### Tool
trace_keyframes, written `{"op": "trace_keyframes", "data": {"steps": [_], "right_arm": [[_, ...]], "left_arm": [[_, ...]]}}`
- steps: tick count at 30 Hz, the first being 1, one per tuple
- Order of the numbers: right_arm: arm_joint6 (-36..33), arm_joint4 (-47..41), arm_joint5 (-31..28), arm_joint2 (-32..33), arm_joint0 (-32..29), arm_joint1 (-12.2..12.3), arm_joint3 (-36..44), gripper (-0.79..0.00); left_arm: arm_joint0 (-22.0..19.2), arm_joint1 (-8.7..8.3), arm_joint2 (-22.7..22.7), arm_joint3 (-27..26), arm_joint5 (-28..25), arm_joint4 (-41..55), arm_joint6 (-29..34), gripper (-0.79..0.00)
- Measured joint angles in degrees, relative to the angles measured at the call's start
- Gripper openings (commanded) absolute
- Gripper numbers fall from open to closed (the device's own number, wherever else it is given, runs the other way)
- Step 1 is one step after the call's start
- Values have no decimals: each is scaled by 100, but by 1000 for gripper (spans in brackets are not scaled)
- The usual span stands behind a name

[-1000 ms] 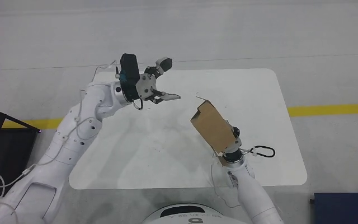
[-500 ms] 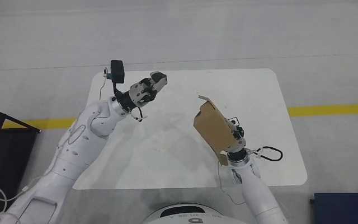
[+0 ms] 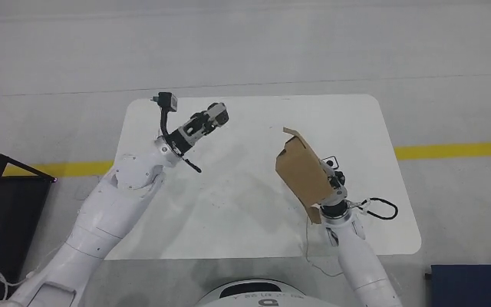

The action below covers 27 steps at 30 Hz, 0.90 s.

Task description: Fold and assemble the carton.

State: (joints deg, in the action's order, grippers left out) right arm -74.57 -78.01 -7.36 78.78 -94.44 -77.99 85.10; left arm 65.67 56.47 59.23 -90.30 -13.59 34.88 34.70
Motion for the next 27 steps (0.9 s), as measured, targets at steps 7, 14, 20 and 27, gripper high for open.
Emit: {"op": "trace_keyframes", "data": {"steps": [7,14,20,27], "right_arm": [[-290,685,-184,58,56,48,-94,-785],[-393,1089,-326,-122,120,49,-183,-785],[-420,1131,-324,-277,207,35,-247,-785],[-415,1277,-399,-365,224,40,-289,-785]], "left_arm": [[-1,-66,357,237,1828,1965,2207,-785],[-53,98,-8,192,1616,2209,2110,-785],[-254,285,-328,281,1270,2505,2007,-785],[-597,448,-597,338,1247,2391,2029,-785]]}}
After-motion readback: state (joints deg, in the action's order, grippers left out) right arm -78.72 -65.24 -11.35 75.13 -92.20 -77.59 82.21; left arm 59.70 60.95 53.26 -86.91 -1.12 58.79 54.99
